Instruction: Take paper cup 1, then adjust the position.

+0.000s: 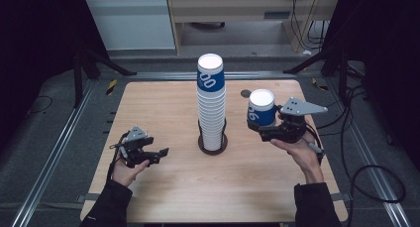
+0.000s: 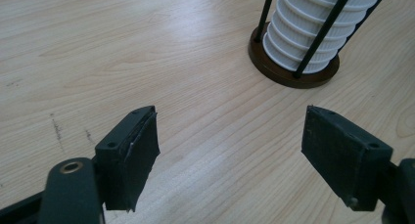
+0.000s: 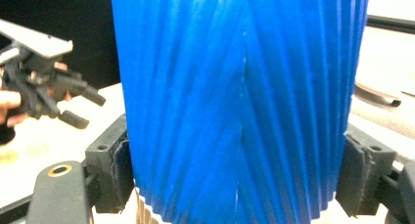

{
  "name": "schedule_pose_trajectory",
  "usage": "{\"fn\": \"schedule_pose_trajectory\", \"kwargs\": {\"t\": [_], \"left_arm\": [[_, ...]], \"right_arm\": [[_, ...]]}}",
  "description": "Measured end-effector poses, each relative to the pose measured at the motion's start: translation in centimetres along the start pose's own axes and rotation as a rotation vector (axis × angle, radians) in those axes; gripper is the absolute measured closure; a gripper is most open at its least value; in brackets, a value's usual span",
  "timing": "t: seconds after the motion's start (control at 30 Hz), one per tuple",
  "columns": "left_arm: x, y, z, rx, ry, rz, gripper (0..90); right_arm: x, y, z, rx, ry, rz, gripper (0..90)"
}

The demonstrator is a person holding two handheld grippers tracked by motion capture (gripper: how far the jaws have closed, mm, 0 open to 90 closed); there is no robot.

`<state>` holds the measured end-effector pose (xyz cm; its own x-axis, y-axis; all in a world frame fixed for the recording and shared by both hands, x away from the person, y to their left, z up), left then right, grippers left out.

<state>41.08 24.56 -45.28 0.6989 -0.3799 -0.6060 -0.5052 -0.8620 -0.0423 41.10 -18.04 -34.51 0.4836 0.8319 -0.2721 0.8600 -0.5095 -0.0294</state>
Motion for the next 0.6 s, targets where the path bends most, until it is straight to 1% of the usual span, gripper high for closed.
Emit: {"fn": "schedule_pose_trajectory", "kwargs": {"t": [0.1,0.17,0.27,0.33,0.43,0.5,0.53,0.57,0.6], "left_arm": [[-0.1,0.2,-0.1,0.012,0.000,0.010,21.0],[-0.2,0.4,-0.2,0.017,0.000,0.016,20.9],[-0.3,0.6,-0.3,0.026,0.000,0.028,20.8],[-0.4,0.7,-0.4,0.030,0.000,0.036,20.8],[-0.5,1.0,-0.5,0.039,-0.001,0.051,20.8],[-0.6,1.3,-0.6,0.049,-0.002,0.064,20.8],[-0.6,1.5,-0.7,0.059,-0.004,0.075,20.9],[-0.6,1.5,-0.7,0.059,-0.004,0.075,20.8],[-0.6,1.6,-0.7,0.061,-0.004,0.077,20.8]], "right_arm": [[0.0,-0.2,0.9,0.003,-0.026,-0.015,19.1],[0.0,-0.3,1.3,-0.003,-0.037,-0.017,19.1],[0.1,-0.7,2.1,0.004,-0.057,-0.036,19.1],[0.3,-0.9,2.6,-0.008,-0.078,-0.041,19.1],[0.7,-1.3,3.4,-0.019,-0.102,-0.064,19.1],[1.0,-1.5,3.8,-0.033,-0.141,-0.078,19.1],[1.1,-1.7,4.0,-0.046,-0.154,-0.075,19.1],[1.1,-1.7,4.0,-0.046,-0.154,-0.075,19.1],[1.2,-1.9,4.3,-0.045,-0.149,-0.098,19.1]]}}
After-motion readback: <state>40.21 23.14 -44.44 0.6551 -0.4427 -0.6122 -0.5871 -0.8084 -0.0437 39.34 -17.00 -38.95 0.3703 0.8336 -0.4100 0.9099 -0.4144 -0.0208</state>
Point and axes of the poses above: each handheld gripper's, and its own axes: x roughly forward along the jaws, z roughly out of its underside, y roughly to its right, the point moved 2 cm from there along x, roughly forward along the jaws, and after that the axes turned 11 degrees about -z, right-handed, at the moved point
